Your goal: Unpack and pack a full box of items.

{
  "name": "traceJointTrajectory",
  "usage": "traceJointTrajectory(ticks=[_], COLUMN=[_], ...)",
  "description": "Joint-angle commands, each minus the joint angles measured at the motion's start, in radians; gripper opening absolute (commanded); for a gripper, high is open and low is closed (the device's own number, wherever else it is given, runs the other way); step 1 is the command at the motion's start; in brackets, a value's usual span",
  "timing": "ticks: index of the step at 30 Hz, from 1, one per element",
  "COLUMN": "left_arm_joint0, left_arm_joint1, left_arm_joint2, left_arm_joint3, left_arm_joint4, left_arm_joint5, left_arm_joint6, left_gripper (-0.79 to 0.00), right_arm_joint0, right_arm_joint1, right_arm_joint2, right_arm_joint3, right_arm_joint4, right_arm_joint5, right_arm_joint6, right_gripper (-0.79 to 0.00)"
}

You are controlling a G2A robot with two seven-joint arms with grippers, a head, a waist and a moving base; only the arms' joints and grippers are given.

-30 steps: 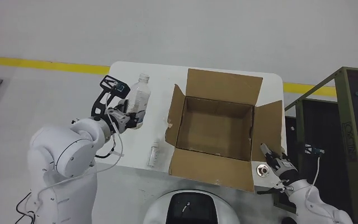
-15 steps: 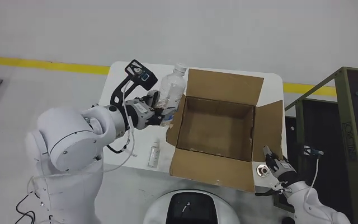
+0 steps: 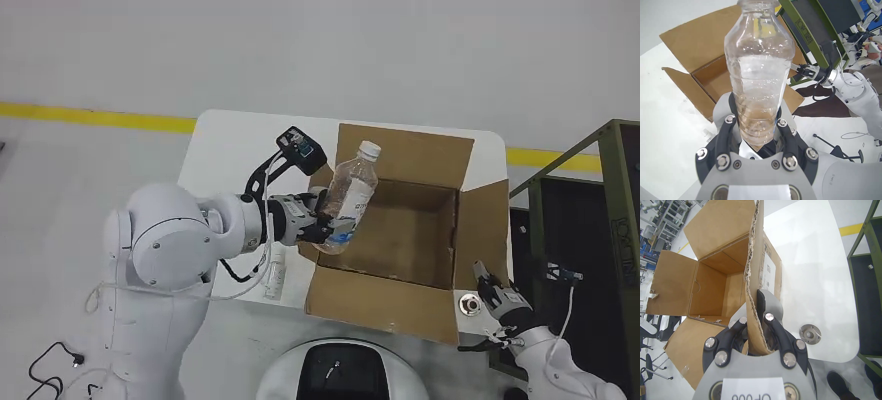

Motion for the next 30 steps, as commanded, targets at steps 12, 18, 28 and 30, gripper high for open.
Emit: traceJointTrajectory(ticks=[12, 18, 28, 30], left_arm_joint0=[0.0, 0.003, -0.086, -0.103], left_arm_joint1=[0.0, 0.005, 0.004, 0.004], left_arm_joint2=[0.0, 0.04, 0.146, 0.178], left_arm_joint3=[0.0, 0.017, 0.176, 0.223], left_arm_joint4=[0.0, -0.002, -0.055, -0.03], left_arm_joint5=[0.0, -0.009, 0.022, 0.052], left_arm_joint6=[0.0, 0.073, 0.088, 0.074], left_gripper=[-0.785, -0.785, -0.785, -0.785], right_arm_joint0=[0.0, 0.017, 0.049, 0.051], right_arm_joint1=[0.0, -0.004, -0.005, -0.005], right_arm_joint2=[-0.001, -0.025, -0.048, -0.056], right_arm_joint3=[0.002, 0.038, 0.066, 0.064], right_arm_joint4=[0.001, 0.091, 0.155, 0.152], right_arm_joint5=[0.0, -0.011, -0.017, -0.012], right_arm_joint6=[-0.002, -0.013, -0.023, -0.025], right_gripper=[-0.785, -0.785, -0.785, -0.785])
